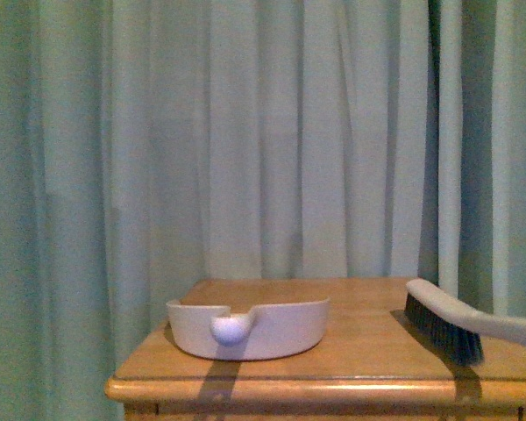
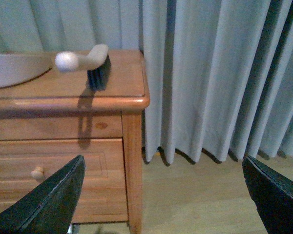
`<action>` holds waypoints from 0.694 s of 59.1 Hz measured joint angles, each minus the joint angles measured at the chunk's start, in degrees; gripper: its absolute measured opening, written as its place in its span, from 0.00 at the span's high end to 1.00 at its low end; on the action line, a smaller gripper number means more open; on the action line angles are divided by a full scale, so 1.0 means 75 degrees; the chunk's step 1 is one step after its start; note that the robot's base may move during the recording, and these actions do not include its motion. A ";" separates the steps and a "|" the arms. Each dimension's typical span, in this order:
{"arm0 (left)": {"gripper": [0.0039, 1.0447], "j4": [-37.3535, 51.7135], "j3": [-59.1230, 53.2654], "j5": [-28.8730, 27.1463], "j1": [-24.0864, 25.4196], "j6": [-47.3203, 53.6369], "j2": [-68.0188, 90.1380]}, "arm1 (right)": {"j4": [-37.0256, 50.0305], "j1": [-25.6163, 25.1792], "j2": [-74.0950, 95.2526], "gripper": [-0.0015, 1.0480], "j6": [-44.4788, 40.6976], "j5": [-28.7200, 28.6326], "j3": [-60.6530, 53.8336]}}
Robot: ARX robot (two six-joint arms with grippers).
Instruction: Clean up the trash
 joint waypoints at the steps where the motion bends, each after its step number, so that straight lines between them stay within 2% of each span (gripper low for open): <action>1: 0.07 0.0000 0.0000 -0.0003 0.0000 0.0000 0.0000 | 0.0000 0.0000 0.0000 0.07 0.0003 0.0003 0.0000; 13: 0.07 0.0003 0.0000 0.0000 0.0000 0.0003 0.0000 | 0.0003 0.0000 0.0003 0.07 0.0000 0.0006 0.0000; 20: 0.07 -0.0256 0.0125 0.0163 0.0047 -0.0970 0.0679 | 0.0003 0.0000 0.0000 0.07 0.0000 0.0006 0.0000; 26: 0.07 -0.0006 0.0565 0.0793 0.0259 -0.0906 0.1982 | 0.0003 0.0000 0.0000 0.07 0.0000 0.0003 0.0000; 33: 0.07 0.0085 0.2151 0.1195 0.0446 -0.0265 0.4351 | 0.0003 0.0000 0.0000 0.07 0.0000 0.0006 0.0000; 41: 0.07 -0.0592 0.4785 0.1055 -0.0093 0.0705 0.6892 | 0.0003 0.0000 0.0000 0.07 0.0000 0.0003 0.0000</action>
